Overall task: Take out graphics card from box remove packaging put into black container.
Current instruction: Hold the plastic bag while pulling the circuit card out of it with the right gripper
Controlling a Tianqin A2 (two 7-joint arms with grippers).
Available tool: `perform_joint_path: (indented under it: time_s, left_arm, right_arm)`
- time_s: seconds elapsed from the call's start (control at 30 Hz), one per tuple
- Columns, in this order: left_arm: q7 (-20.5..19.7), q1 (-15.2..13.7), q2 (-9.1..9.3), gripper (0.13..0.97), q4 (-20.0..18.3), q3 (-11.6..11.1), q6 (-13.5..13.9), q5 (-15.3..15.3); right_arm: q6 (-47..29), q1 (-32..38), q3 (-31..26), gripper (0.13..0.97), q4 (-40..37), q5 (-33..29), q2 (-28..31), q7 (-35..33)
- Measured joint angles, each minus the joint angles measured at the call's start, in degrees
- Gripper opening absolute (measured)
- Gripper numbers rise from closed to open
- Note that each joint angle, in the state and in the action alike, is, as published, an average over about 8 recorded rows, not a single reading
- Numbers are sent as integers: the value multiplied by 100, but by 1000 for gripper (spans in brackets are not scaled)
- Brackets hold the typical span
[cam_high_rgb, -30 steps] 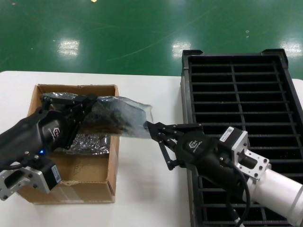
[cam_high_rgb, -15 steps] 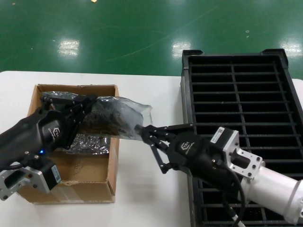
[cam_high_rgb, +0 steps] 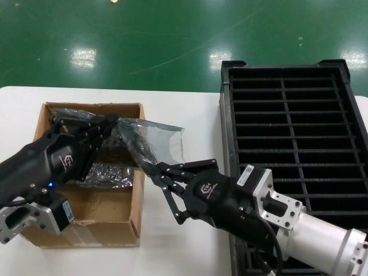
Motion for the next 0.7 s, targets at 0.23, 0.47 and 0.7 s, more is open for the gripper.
perform_joint_path:
  time_s: [0.23,0.47,0.7]
  left_arm:
    - [0,0,0,140,0,0,0,0]
    - [0,0,0,140,0,0,0,0]
    - [0,0,0,140,0,0,0,0]
  right_arm:
    - [-40,214,63,134,-282,-36,-118,-46]
    - [-216,685,143,134,-954,71,-219,-191]
    - [-617,1140,127,134,-1637,318,-297,-459]
